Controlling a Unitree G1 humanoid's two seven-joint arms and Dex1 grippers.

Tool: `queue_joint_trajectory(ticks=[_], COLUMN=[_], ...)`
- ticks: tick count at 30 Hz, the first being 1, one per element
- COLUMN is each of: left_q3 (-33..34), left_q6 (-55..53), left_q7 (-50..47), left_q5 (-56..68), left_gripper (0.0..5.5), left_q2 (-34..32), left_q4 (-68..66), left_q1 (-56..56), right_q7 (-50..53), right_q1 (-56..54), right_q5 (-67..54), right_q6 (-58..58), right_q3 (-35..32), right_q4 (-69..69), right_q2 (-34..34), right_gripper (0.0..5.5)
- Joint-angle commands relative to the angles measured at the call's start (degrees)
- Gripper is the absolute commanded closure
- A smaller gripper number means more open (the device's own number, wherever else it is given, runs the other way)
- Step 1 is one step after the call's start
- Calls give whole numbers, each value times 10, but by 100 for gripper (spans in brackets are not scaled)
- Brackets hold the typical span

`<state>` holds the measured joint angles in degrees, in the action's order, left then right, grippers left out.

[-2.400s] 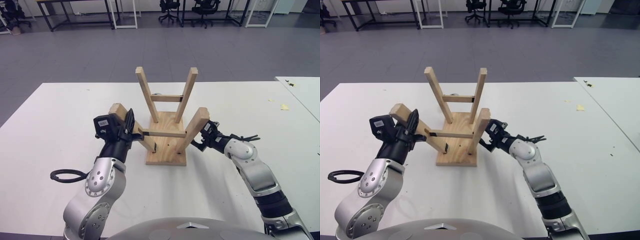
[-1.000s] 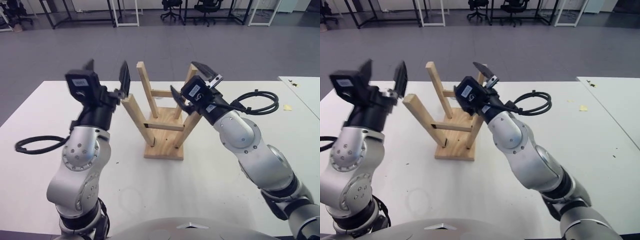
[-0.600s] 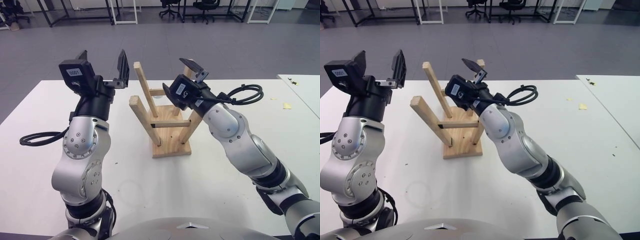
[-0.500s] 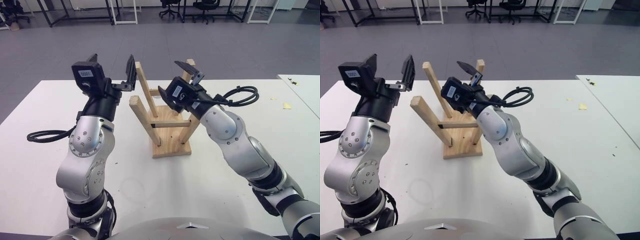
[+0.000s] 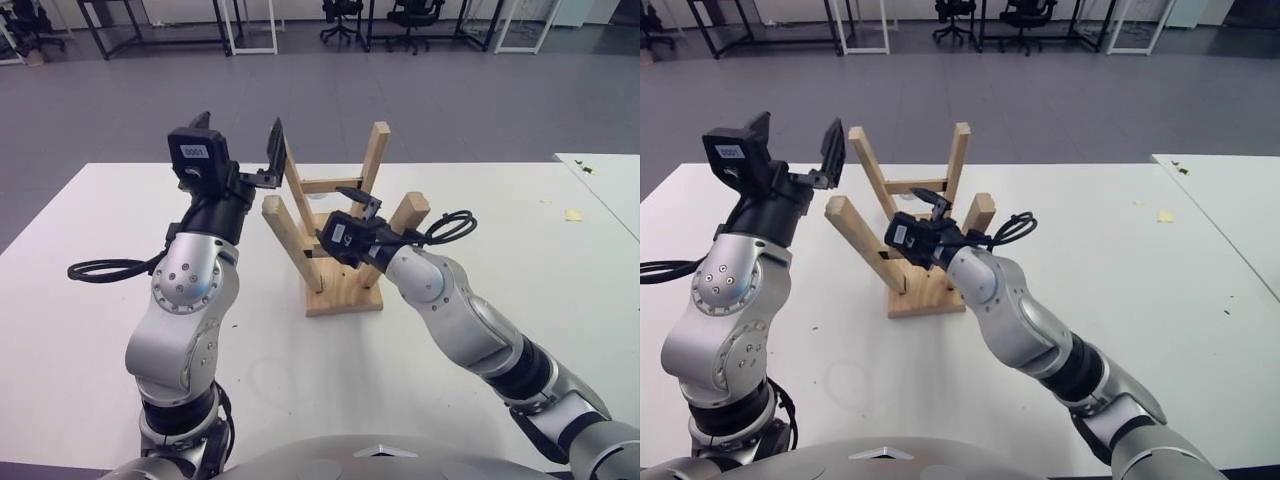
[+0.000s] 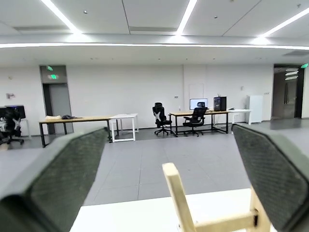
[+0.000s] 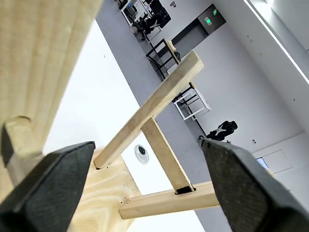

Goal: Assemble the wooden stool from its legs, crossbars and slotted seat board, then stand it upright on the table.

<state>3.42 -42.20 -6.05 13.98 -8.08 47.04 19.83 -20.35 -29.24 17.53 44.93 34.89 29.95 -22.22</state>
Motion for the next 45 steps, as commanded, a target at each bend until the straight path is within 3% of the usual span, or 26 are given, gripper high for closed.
queue_joint_trajectory(ticks=[1,5,8,10,13,16,18,22,27,31,37,39,43,45], left_q3=[90,144,139,125,77,2,-54,-87,-4,76,154,119,-121,-133], left_q6=[-13,-56,-89,-98,-72,0,55,95,87,33,-35,-5,158,201], left_q7=[46,81,86,84,117,165,192,203,179,166,99,111,253,268], left_q5=[85,187,237,248,209,144,99,88,144,218,350,324,114,83], left_gripper=[80,80,80,80,80,80,80,80,80,80,80,80,80,80], left_q2=[-20,-43,-61,-61,-86,-94,-98,-87,-94,-129,-132,-99,-129,-134], left_q4=[-51,-91,-65,-49,-60,-176,-240,-254,-208,-169,-110,-144,-358,-371], left_q1=[104,177,206,176,70,-61,-91,-69,49,159,181,124,-79,-110], right_q7=[-14,-56,-63,-59,-53,-34,-6,35,58,64,74,82,72,74], right_q1=[-57,-112,-193,-179,-74,57,78,28,-37,-142,-149,-56,125,118], right_q5=[-77,-250,-375,-417,-438,-381,-354,-363,-398,-466,-585,-581,-485,-480], right_q6=[-33,21,81,114,118,91,80,69,72,41,85,96,70,42], right_q3=[-126,-332,-519,-566,-532,-410,-368,-388,-420,-503,-575,-561,-420,-424], right_q4=[50,99,65,41,4,-67,-95,-86,-39,-35,6,-6,-86,-104], right_q2=[60,110,76,63,98,100,103,110,114,111,76,89,78,89], right_gripper=[139,139,139,139,139,139,139,139,139,139,139,139,139,139])
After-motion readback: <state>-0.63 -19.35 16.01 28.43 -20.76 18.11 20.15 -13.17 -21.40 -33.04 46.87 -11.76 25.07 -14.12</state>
